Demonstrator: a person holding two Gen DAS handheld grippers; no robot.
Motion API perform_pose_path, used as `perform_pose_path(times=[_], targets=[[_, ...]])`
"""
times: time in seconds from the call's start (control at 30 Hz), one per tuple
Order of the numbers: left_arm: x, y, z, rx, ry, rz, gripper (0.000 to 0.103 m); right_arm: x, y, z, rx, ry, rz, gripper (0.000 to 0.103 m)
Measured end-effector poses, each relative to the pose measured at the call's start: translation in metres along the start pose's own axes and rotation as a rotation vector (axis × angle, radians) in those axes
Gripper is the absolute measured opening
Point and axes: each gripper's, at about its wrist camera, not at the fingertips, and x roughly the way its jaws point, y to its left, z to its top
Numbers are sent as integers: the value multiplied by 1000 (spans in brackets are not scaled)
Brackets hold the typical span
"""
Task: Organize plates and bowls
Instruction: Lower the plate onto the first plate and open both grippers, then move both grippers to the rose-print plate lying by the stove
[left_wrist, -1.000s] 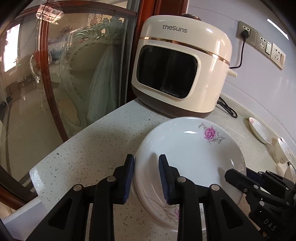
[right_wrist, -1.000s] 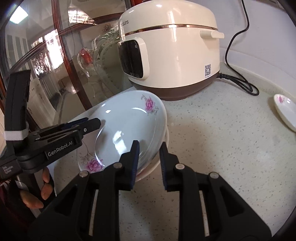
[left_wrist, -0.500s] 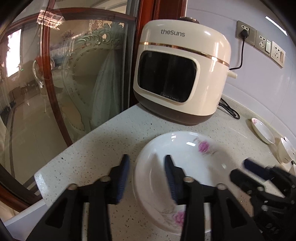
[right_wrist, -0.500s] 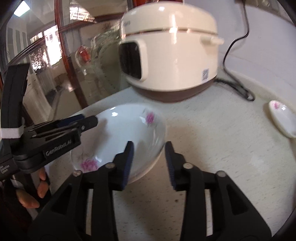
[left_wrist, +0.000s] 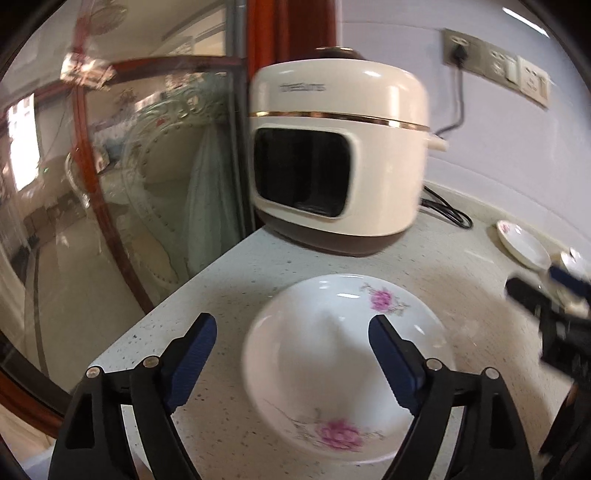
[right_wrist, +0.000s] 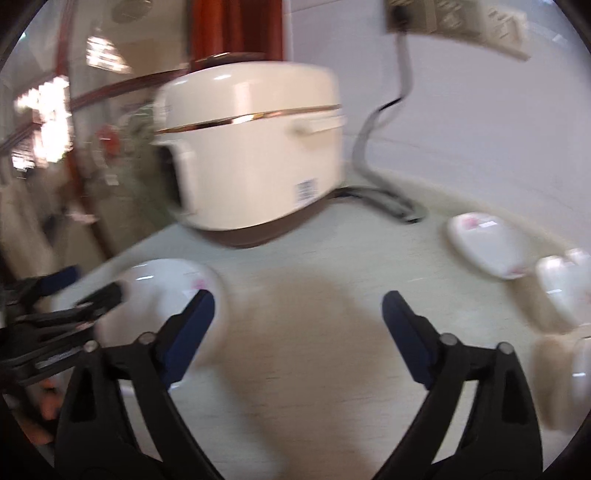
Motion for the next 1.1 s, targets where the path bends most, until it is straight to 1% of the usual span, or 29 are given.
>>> perform_pose_path(times=[0.03,0.07,0.1,0.2,0.33,0.37,0.43,0.47,0.57,0.63,0.73,0.8,0.87,0.9,0.97,1.07,1.1], targets=[[-2,-5,0,23,1,1,86,-4,-5,2,-4,-19,-59,99],[-4,-13,1,59,1,1,86,-7,-12,3,-6,-37,-99,101],[-6,-17,1,78,-1,-2,86,-10,-19,4,-1,-54,-117,101],[-11,-30,2,113,-19,-38,86,-22,-46,7,56,-120,-135,102],[-14,-47,5,136,-52,-94,86,-48,-86,7,164,-248,-186,102],[-15,-55,5,149,-56,-124,86,-50,-94,7,189,-249,-196,102],[-15,-69,8,168,-65,-168,86,-45,-106,12,201,-174,-195,102],[-16,-79,10,178,-79,-208,86,-46,-112,14,196,-157,-213,102],[-11,-112,16,227,-122,-322,86,-59,-128,14,224,-178,-311,102],[-4,-131,19,238,-114,-358,86,-68,-139,14,241,-201,-357,103],[14,-163,27,247,-31,-409,86,-78,-156,14,286,-221,-382,103],[28,-180,37,209,22,-440,86,-83,-169,11,338,-222,-382,103],[47,-194,48,173,69,-450,86,-87,-184,7,402,-233,-346,103],[55,-200,51,156,90,-448,86,-89,-191,5,432,-238,-343,103],[79,-217,63,116,149,-450,86,-95,-206,0,489,-259,-352,103],[108,-240,71,64,235,-474,86,-112,-227,-7,578,-308,-369,103],[114,-246,72,47,250,-481,86,-116,-232,-8,603,-315,-365,103]])
